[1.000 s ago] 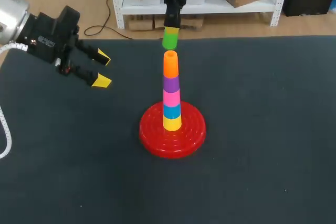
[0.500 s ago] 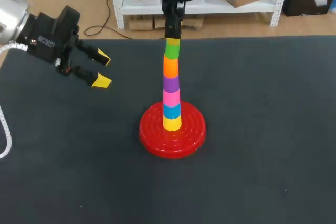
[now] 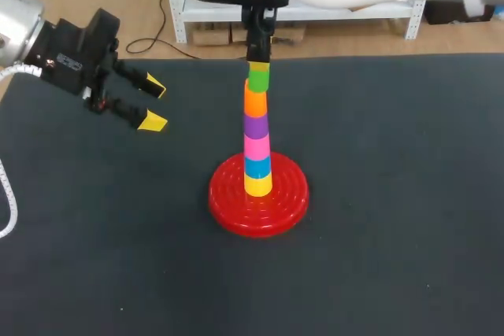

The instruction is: Pick up and stack the cylinders on the red base in this order: pink,purple,orange,green

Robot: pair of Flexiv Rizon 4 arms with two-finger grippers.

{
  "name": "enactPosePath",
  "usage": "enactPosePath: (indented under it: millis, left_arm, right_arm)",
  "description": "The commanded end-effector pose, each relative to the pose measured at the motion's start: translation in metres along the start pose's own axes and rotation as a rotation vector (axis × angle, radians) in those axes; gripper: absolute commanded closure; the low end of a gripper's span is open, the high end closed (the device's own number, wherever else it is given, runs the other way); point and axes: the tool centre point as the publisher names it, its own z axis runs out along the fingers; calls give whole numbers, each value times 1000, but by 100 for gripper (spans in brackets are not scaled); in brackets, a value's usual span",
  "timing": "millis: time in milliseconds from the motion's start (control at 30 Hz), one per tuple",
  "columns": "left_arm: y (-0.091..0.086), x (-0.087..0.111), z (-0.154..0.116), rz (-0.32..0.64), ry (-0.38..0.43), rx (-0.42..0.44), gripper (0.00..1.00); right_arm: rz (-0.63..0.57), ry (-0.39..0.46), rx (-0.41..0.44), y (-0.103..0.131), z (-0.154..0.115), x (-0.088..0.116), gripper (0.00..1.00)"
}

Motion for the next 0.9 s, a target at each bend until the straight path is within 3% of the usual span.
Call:
enactPosePath:
  millis: [33,433,667,900]
  left_arm:
    - [0,1,0,2,-3,-1,0]
    - [0,1,0,2,-3,-1,0]
    - [0,1,0,2,-3,-1,0]
    - [0,1,0,2,-3,-1,0]
  right_arm:
    - [4,-1,5,-1,1,-1,100]
    - [12,10,6,-8,5,-5,100]
    - [-4,23,-50,-10,7,-9,100]
    - [-15,65,-51,-10,10,-9,100]
